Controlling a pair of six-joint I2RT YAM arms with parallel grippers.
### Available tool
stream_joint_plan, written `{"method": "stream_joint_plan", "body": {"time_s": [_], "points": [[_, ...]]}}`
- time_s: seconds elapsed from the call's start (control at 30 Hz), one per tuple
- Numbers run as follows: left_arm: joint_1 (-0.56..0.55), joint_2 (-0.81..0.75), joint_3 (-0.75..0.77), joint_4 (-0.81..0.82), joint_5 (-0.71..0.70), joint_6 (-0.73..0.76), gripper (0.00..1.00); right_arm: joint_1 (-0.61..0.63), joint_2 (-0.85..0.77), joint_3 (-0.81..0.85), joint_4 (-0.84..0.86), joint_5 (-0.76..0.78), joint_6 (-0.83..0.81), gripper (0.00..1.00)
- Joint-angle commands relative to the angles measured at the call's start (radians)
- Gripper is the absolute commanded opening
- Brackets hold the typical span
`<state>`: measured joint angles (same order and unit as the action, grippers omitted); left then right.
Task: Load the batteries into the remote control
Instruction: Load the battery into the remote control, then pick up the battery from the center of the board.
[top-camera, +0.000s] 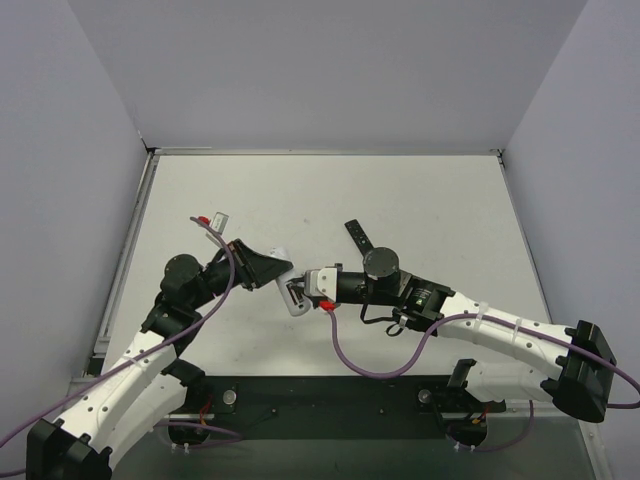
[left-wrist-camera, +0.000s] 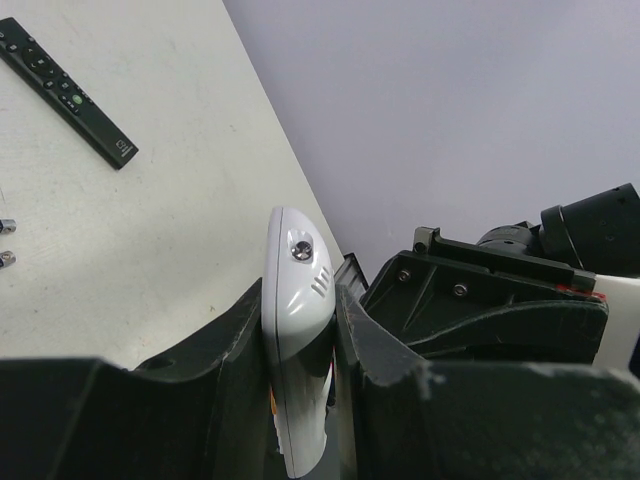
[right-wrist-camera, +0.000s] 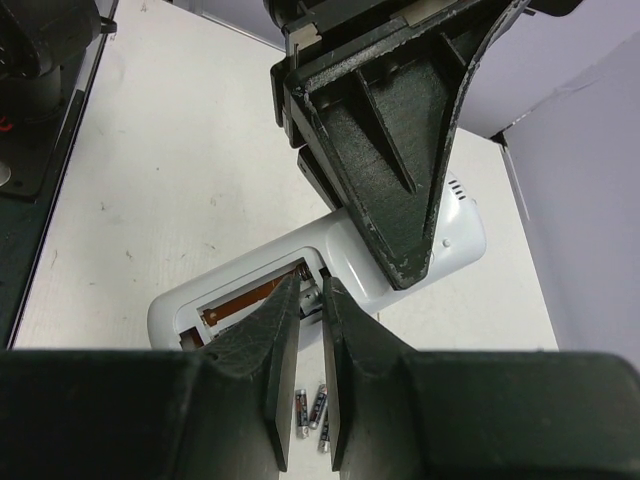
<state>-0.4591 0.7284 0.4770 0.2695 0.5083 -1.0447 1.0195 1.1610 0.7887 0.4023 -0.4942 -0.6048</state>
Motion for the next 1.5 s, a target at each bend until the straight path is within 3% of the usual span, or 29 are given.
{"method": "stream_joint_plan", "body": {"time_s": [0.0, 0.17, 0.3, 0.5, 0.67, 0.87, 1.07, 1.3, 1.47], "points": [[-0.015, -0.064, 0.048, 0.312, 0.116, -0.127, 0.00, -0.029, 0.062, -0.063, -0.140, 0.066, 0.030, 0.11], [-0.015, -0.069, 0.043, 0.225, 0.101, -0.072, 0.00, -0.029, 0.049, -0.062, -0.131, 0.074, 0.043, 0.14], [-0.015, -0.080, 0.014, 0.140, 0.058, 0.000, 0.00, -0.024, 0.026, -0.054, -0.122, 0.074, 0.060, 0.25], [-0.015, -0.072, -0.015, 0.146, 0.049, 0.012, 0.00, -0.024, 0.013, -0.054, -0.106, 0.078, 0.085, 0.27], [-0.015, -0.087, -0.029, 0.031, -0.010, 0.098, 0.00, -0.022, -0.023, -0.043, -0.080, 0.083, 0.129, 0.39], [-0.015, -0.141, -0.141, -0.047, -0.184, 0.178, 0.00, -0.070, -0.037, -0.011, -0.109, 0.147, 0.289, 0.52], [-0.015, -0.221, -0.274, -0.050, -0.299, 0.169, 0.00, -0.162, 0.071, 0.091, -0.256, 0.226, 0.474, 0.52], [-0.015, -0.357, -0.311, -0.196, -0.407, 0.195, 0.00, -0.237, 0.294, 0.213, -0.396, 0.218, 0.556, 0.50], [-0.015, -0.411, -0.319, -0.259, -0.452, 0.209, 0.00, -0.248, 0.446, 0.296, -0.450, 0.210, 0.527, 0.37]]}}
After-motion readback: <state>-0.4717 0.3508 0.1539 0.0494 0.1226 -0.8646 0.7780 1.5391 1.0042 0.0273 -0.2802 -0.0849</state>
